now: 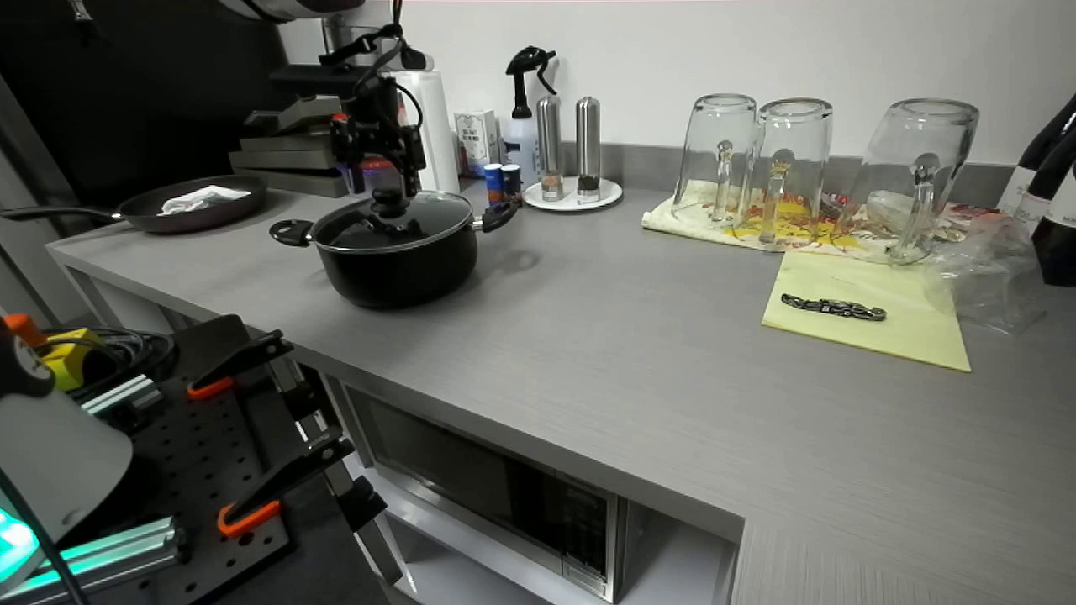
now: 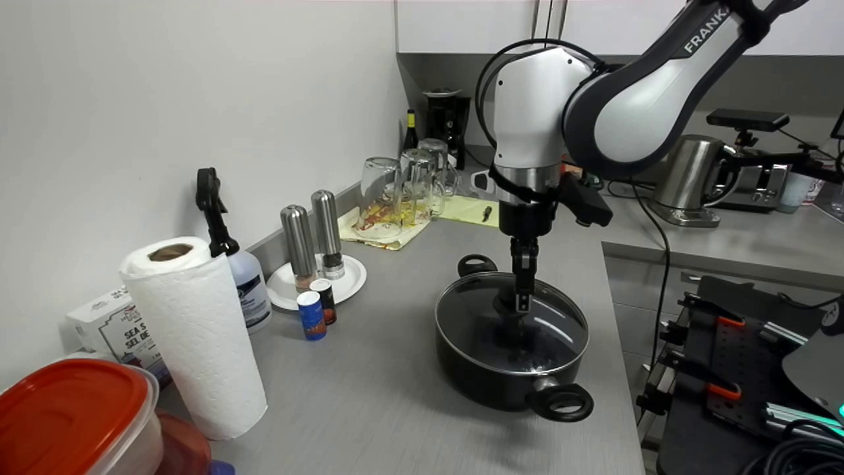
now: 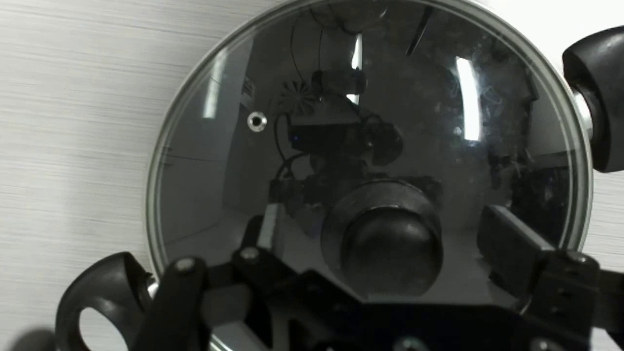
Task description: Remove the glass lid from the pot and place it on the countertop.
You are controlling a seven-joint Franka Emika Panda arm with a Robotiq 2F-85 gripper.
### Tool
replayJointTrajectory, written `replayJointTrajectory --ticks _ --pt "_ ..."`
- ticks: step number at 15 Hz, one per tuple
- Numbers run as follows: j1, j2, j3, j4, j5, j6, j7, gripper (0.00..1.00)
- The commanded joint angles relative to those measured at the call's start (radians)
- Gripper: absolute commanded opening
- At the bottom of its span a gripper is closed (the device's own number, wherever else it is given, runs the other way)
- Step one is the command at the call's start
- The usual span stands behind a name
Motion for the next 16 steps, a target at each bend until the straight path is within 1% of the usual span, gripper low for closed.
replayJointTrajectory --ticks 1,2,3,4,5,6,8,9,11,16 --pt "0.006 0.026 0.003 0.018 -0.017 0.028 -0.013 0.75" --pt "0.005 0.028 0.004 0.019 -0.016 0.032 -0.017 0.74" --pt "0.005 0.03 0.004 0.021 -0.016 0.035 -0.018 0.68" --pt "0.004 0.03 0.004 0.021 -0.015 0.037 -0.021 0.6" --pt "0.004 0.03 0.004 0.022 -0.013 0.039 -0.023 0.53" --pt "0.003 0.031 0.004 0.022 -0.012 0.041 -0.026 0.44" --pt "0.002 0.027 0.007 0.024 -0.007 0.042 -0.031 0.31" --pt "0.002 0.026 0.008 0.026 -0.007 0.043 -0.032 0.27" --pt "0.001 0.013 0.009 0.022 -0.004 0.039 -0.037 0.25" --pt "-0.005 -0.111 0.014 -0.01 0.01 -0.023 -0.072 0.25"
